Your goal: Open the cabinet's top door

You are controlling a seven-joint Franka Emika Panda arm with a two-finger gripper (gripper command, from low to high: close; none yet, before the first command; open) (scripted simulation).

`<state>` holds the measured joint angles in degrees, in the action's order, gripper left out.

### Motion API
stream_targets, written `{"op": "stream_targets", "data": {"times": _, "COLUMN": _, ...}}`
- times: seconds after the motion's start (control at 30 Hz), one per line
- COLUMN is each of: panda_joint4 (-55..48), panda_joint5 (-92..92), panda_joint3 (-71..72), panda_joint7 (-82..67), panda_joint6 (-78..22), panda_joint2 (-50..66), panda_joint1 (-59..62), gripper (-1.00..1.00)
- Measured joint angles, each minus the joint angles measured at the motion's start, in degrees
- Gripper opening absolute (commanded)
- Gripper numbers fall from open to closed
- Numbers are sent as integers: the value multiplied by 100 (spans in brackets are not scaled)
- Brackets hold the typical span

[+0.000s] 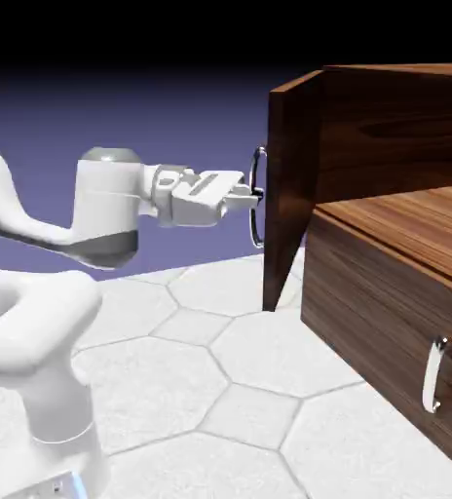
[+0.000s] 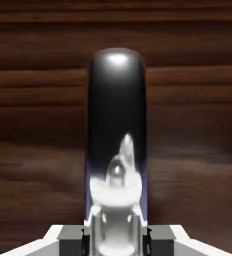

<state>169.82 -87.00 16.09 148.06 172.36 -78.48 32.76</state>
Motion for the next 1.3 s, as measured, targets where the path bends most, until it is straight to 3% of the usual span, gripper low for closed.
{"op": "stream_targets", "data": {"times": 0.37, "panda_joint4": 507, "panda_joint5": 2499, "panda_joint3": 717, "panda_joint7": -1849, "panda_joint6": -2559, "panda_joint2": -978, "panda_joint1": -2058, "gripper": -100}}
{"op": "stream_targets", "data": {"times": 0.7, "panda_joint4": -9, "panda_joint5": 4310, "panda_joint3": 2478, "panda_joint7": -2202, "panda_joint6": -5050, "panda_joint2": -1135, "panda_joint1": -3234, "gripper": -100}}
{"op": "stream_targets", "data": {"times": 0.93, "panda_joint4": -1146, "panda_joint5": 5423, "panda_joint3": 3805, "panda_joint7": -2220, "panda_joint6": -6792, "panda_joint2": -769, "panda_joint1": -3088, "gripper": -100}}
{"op": "stream_targets", "data": {"times": 1.3, "panda_joint4": -3429, "panda_joint5": 6364, "panda_joint3": 5075, "panda_joint7": -2356, "panda_joint6": -8945, "panda_joint2": -405, "panda_joint1": -1698, "gripper": -100}}
